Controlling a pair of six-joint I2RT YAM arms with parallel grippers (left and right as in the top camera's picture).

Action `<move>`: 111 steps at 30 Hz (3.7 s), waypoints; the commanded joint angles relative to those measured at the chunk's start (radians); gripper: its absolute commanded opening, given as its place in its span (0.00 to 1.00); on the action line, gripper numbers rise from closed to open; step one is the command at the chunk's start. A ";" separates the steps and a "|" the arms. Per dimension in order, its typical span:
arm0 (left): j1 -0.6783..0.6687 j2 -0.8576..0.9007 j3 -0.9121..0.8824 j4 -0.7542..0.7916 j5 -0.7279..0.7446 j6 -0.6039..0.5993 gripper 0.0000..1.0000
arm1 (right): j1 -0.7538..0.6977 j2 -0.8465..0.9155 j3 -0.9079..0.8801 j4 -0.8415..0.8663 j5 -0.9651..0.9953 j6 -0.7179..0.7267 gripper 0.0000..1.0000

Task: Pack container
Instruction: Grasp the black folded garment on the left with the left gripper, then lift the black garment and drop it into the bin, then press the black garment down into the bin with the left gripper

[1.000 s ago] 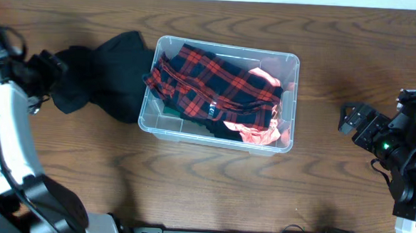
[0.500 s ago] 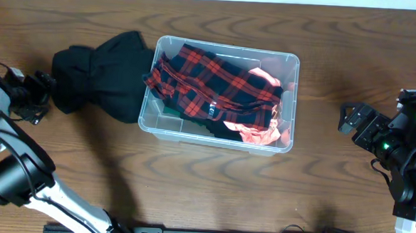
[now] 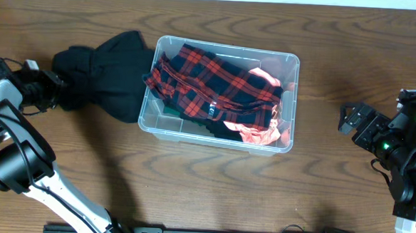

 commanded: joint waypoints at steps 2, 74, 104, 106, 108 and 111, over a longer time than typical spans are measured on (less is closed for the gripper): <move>0.000 -0.005 0.008 -0.044 0.033 0.050 0.06 | -0.010 0.000 0.002 0.001 0.010 -0.011 0.99; -1.309 -0.576 0.192 -0.689 -1.163 -0.325 0.56 | -0.010 0.000 0.002 0.001 0.010 -0.011 0.99; -1.200 -0.022 0.190 -0.491 -0.674 -0.016 0.44 | -0.010 0.000 0.002 0.001 0.010 -0.011 0.99; -1.200 -0.016 0.192 -0.503 -0.674 -0.023 0.44 | -0.010 0.000 0.002 0.001 0.010 -0.011 0.99; -1.198 -0.038 0.209 -0.528 -0.679 -0.023 0.44 | -0.010 0.000 0.002 0.001 0.010 -0.011 0.99; -1.194 -0.105 0.267 -0.571 -0.686 -0.023 0.44 | -0.010 0.000 0.002 0.001 0.010 -0.011 0.99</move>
